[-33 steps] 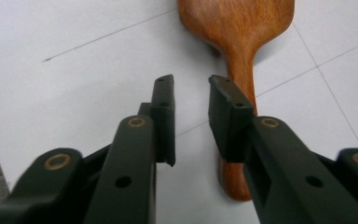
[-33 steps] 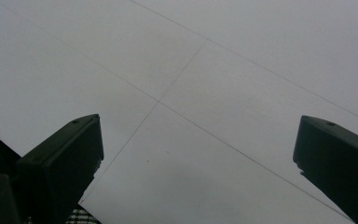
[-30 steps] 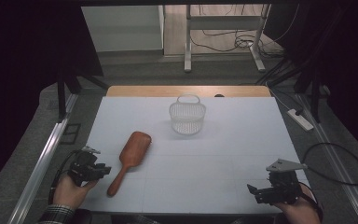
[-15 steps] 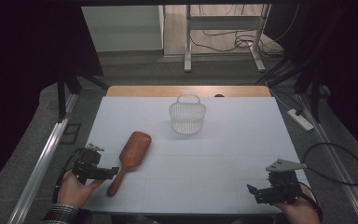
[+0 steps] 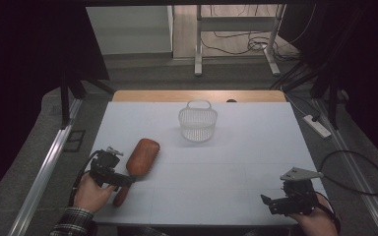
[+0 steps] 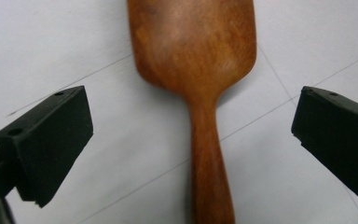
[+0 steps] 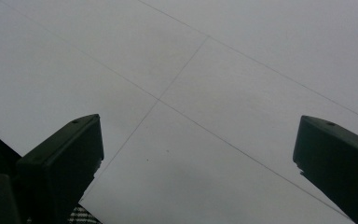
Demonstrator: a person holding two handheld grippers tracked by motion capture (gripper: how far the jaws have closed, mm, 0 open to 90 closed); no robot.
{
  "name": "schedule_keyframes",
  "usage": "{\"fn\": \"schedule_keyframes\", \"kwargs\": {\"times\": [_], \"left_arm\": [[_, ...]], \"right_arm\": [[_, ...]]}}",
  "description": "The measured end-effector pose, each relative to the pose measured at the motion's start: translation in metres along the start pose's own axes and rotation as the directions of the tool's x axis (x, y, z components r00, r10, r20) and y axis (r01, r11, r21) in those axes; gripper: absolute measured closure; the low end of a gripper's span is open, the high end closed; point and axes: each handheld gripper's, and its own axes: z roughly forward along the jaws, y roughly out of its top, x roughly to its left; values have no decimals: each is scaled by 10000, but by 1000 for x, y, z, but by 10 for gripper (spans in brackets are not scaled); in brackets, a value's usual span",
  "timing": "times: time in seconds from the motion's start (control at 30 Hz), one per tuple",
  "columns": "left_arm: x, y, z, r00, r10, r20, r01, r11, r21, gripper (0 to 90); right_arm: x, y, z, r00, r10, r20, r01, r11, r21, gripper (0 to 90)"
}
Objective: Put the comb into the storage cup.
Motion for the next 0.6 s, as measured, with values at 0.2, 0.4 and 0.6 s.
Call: {"fn": "schedule_keyframes", "kwargs": {"times": [0.2, 0.4, 0.6], "left_arm": [[-4, 8, 5, 9998, 145, -114, -142, 9997, 210, 0], [-3, 12, 9, 9998, 116, -145, -112, 9996, 262, 0], [0, 9, 17, 9999, -136, -41, 138, 9987, 498, 0]], "right_arm": [[0, 0, 0, 10000, 0, -22, 0, 10000, 29, 18], [0, 0, 1, 10000, -18, -24, 18, 10000, 22, 18], [0, 0, 1, 10000, -35, -40, 35, 10000, 31, 17]]}}
